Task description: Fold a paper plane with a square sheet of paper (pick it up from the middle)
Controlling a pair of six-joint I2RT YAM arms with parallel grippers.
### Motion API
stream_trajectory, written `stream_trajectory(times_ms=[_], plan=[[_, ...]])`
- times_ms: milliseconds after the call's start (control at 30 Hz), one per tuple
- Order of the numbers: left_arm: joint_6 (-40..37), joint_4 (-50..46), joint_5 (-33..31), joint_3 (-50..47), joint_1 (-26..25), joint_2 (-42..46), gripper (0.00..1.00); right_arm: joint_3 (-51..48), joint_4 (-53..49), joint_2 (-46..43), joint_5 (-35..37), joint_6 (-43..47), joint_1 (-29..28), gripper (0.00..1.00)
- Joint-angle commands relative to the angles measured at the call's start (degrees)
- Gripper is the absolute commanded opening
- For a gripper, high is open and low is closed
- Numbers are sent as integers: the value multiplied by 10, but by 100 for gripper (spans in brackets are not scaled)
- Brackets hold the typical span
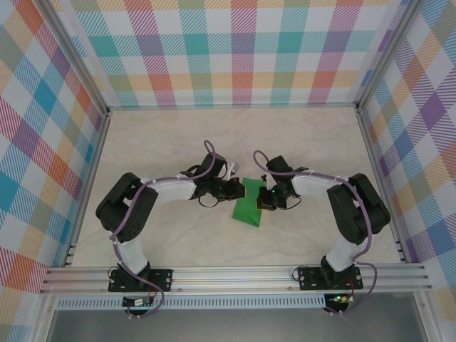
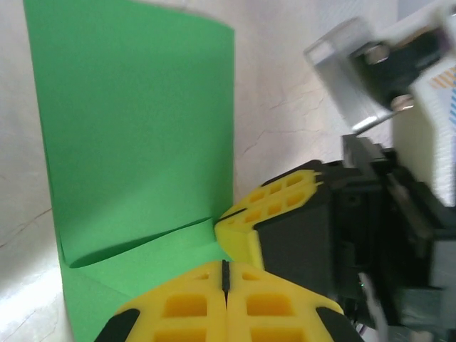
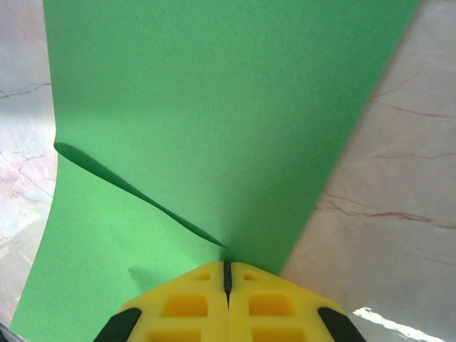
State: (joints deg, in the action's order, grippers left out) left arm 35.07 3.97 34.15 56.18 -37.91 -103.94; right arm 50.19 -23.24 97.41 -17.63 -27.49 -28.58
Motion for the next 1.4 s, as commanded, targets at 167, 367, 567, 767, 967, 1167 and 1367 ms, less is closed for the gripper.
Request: stream_trajectory(times_ms=[167, 367, 567, 767, 967, 1167, 1367], plan=[[-7, -47, -10, 27, -8, -56, 0, -29, -37, 28, 63, 16, -1, 0], [-11, -163, -146, 50, 0, -62, 0, -29, -39, 29, 69, 17, -1, 0], [11, -147, -158, 45, 8, -26, 0, -33, -39, 24, 70, 18, -1, 0], [18, -77, -67, 44, 1, 9, 0, -32, -37, 23, 66, 17, -1, 0], [21, -71, -43, 54, -16, -22, 0, -32, -35, 23, 65, 17, -1, 0], [21, -82, -40, 65, -23, -64, 0, -31, -28, 13, 50, 19, -1, 0], [14, -111, -52, 67, -26, -78, 0, -8, -9, -15, -16, 31, -3, 0]])
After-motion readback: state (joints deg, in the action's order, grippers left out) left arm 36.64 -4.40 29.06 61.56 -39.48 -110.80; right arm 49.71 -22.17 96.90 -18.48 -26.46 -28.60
